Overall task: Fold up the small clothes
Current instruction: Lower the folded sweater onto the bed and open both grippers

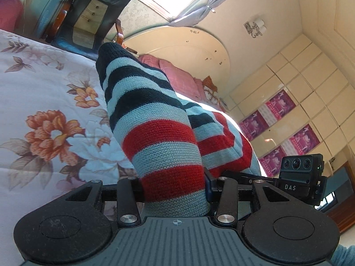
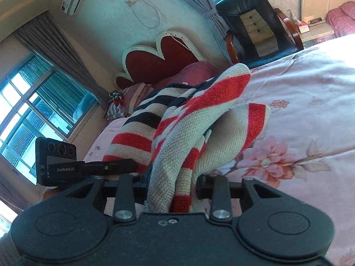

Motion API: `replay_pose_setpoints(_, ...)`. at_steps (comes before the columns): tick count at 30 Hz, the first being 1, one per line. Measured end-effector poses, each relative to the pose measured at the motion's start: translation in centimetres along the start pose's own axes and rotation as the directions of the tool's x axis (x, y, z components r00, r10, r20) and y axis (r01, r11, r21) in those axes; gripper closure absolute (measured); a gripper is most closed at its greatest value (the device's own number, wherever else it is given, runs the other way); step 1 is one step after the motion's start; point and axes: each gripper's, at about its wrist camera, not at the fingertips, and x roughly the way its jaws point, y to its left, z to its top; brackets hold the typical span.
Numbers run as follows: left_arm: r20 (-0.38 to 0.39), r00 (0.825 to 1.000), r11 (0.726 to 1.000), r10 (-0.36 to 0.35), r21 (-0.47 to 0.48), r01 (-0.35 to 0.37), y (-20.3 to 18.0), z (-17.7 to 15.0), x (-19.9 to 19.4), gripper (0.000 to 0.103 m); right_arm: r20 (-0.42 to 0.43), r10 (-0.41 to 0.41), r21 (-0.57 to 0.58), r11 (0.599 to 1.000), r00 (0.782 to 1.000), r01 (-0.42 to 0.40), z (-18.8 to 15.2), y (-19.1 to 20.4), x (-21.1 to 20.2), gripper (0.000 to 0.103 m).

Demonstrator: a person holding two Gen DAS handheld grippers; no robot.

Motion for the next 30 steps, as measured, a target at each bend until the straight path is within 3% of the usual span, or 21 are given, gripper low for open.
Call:
replay_pose_setpoints(8,-0.004,0.999,0.999,0.033,-0.026,-0.033,4.4,-0.7,-4.6,0.06,-0.019,0.017,0.002,1.0,1.0,-0.017,-1.7,3.7,4.8,0.07)
replay_pose_setpoints(18,-0.035,0.998,0.994,0.061,-0.09,-0.064,11.6,-1.5,-6.4,0.06,-0.073,0.028,0.047,0.999,0.997,-0.024,-3.9,5.3,11.5,0.07)
replay_pose_setpoints(26,-0.059,0.996,0.988,0.073,-0.129,-0.08,16.2,-2.3,-4.9,0.059,-0.104,0.038,0.081,0.996,0.994,-0.03,-4.7,4.0,14.6,0.07)
replay_pose_setpoints(30,-0.012,0.999,0.987,0.046,-0.152,-0.047,17.7,-3.6,-4.2,0.053,-0.115,0.048,0.191,0.981,0.992,-0.026,-6.1,0.7,15.3,0.07)
